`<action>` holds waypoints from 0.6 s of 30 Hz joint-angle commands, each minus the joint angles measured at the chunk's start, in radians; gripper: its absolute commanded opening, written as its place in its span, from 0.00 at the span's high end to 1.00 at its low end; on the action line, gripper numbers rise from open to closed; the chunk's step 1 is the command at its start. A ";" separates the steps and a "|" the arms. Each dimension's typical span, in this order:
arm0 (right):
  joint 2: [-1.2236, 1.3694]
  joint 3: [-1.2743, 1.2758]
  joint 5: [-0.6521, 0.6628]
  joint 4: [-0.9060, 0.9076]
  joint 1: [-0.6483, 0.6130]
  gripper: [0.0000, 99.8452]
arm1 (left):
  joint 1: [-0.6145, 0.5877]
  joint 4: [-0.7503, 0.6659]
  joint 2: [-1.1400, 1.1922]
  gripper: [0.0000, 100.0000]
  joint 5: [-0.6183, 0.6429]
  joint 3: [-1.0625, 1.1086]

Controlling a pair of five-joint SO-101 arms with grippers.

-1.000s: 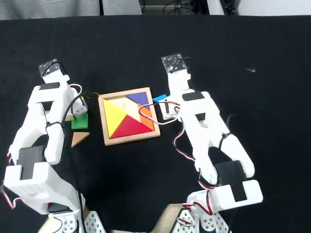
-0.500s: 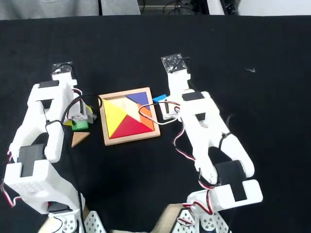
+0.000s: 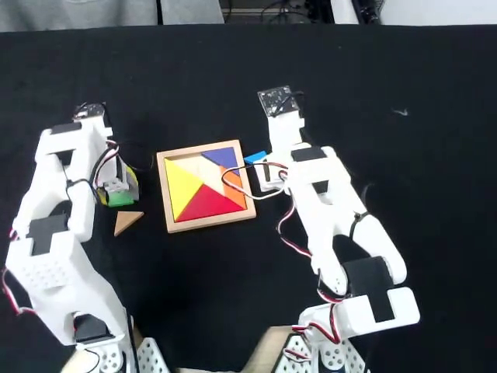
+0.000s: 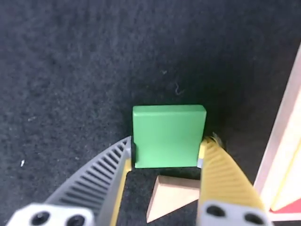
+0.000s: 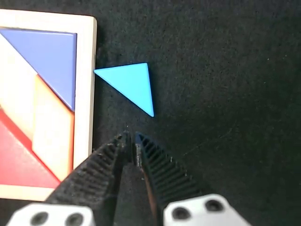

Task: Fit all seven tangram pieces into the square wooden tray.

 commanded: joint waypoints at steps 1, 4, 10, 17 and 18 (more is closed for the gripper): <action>-0.005 -0.022 0.008 -0.017 0.018 0.99 | 0.008 0.017 0.029 0.79 0.002 -0.073; -0.007 -0.022 0.008 -0.017 0.018 0.99 | 0.031 0.015 0.032 0.83 0.034 -0.081; -0.008 -0.022 0.008 -0.017 0.018 0.99 | 0.071 0.018 -0.009 0.87 0.034 -0.074; -0.008 -0.024 0.008 -0.017 0.018 0.99 | 0.070 0.037 -0.193 0.85 0.034 -0.022; -0.008 -0.024 0.008 -0.017 0.018 0.99 | 0.071 0.037 -0.219 0.84 0.034 -0.010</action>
